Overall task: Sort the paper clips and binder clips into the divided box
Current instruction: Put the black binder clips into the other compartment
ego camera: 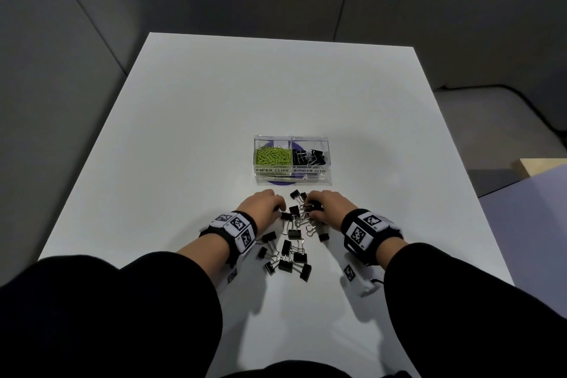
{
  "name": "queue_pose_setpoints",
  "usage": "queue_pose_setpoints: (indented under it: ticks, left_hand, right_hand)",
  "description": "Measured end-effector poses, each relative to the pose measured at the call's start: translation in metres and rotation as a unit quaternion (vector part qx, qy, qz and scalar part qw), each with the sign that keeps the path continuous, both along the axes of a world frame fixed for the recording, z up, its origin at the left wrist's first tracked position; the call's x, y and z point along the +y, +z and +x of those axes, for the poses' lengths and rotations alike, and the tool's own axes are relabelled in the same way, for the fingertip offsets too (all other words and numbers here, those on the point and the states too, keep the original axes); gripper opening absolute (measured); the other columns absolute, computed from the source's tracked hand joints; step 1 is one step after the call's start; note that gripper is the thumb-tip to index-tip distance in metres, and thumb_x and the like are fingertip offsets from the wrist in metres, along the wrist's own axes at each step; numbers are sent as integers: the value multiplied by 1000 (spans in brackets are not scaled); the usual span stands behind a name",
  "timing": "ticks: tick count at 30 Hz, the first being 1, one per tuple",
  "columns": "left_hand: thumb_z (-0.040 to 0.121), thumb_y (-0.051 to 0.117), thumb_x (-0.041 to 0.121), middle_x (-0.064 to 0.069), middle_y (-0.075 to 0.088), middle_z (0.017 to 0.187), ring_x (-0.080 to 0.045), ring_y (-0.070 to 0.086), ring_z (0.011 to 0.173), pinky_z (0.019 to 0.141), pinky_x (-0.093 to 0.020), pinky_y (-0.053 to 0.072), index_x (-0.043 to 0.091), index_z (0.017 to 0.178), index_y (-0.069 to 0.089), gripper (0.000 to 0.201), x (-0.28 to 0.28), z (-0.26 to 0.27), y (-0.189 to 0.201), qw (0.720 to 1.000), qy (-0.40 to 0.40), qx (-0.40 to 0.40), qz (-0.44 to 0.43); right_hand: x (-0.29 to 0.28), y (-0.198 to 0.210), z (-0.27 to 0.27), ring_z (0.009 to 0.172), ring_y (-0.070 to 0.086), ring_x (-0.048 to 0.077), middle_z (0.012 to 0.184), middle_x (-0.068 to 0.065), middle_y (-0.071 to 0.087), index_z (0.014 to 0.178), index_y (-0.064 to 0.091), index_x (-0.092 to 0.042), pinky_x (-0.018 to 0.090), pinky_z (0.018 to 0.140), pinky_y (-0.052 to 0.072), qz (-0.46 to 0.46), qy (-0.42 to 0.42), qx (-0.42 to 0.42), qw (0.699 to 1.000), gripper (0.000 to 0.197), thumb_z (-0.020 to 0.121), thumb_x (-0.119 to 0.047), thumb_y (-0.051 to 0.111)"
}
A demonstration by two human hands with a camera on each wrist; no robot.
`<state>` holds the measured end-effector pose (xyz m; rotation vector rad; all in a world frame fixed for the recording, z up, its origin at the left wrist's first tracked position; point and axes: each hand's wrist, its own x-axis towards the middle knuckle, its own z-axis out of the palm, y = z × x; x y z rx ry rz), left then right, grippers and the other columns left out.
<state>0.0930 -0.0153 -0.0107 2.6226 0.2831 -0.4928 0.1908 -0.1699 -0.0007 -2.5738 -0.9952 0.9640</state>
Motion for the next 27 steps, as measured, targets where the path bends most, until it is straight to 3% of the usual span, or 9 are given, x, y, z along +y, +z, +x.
queue_pose_setpoints:
  ticks: [9, 14, 19, 23, 27]
  left_hand:
    - [91, 49, 3, -8, 56, 120, -23, 55, 110, 93, -25, 40, 12, 111, 65, 27, 7, -5, 7, 999, 34, 4, -33]
    - [92, 49, 4, -10, 62, 117, -22, 58, 105, 92, -24, 42, 8, 107, 68, 24, 12, 2, 26, 994, 60, -65, -70]
    - [89, 56, 5, -10, 66, 106, -22, 60, 98, 83, -17, 40, 5, 102, 71, 19, 16, 18, 50, 975, 106, -160, -111]
    - [87, 59, 5, -13, 65, 101, -23, 60, 96, 82, -20, 42, 6, 98, 72, 17, 21, 36, 61, 962, 110, -215, -124]
    - [87, 60, 4, -16, 63, 101, -25, 60, 94, 85, -26, 45, 4, 96, 72, 15, 23, 58, 63, 951, 111, -256, -130]
  right_hand:
    - [-19, 7, -2, 100, 60, 32, 116, 17, 62, 116, 57, -7, 38, 86, 49, 43, -48, -10, 998, 25, 92, -13, 52]
    - [-17, 28, 7, 83, 59, 22, 116, 15, 60, 119, 55, -8, 31, 84, 53, 135, -114, -24, 984, 26, 94, -15, 51]
    - [6, 44, 47, 97, 60, 31, 115, 16, 58, 118, 53, -7, 46, 86, 54, 206, -208, -96, 951, 26, 94, -16, 50]
    - [31, 45, 64, 102, 55, 32, 117, 16, 53, 120, 49, -7, 39, 88, 47, 184, -191, -140, 954, 27, 95, -17, 46]
    - [43, 33, 62, 108, 54, 31, 124, 15, 51, 128, 44, -10, 38, 89, 44, 149, -144, -128, 970, 36, 95, -22, 48]
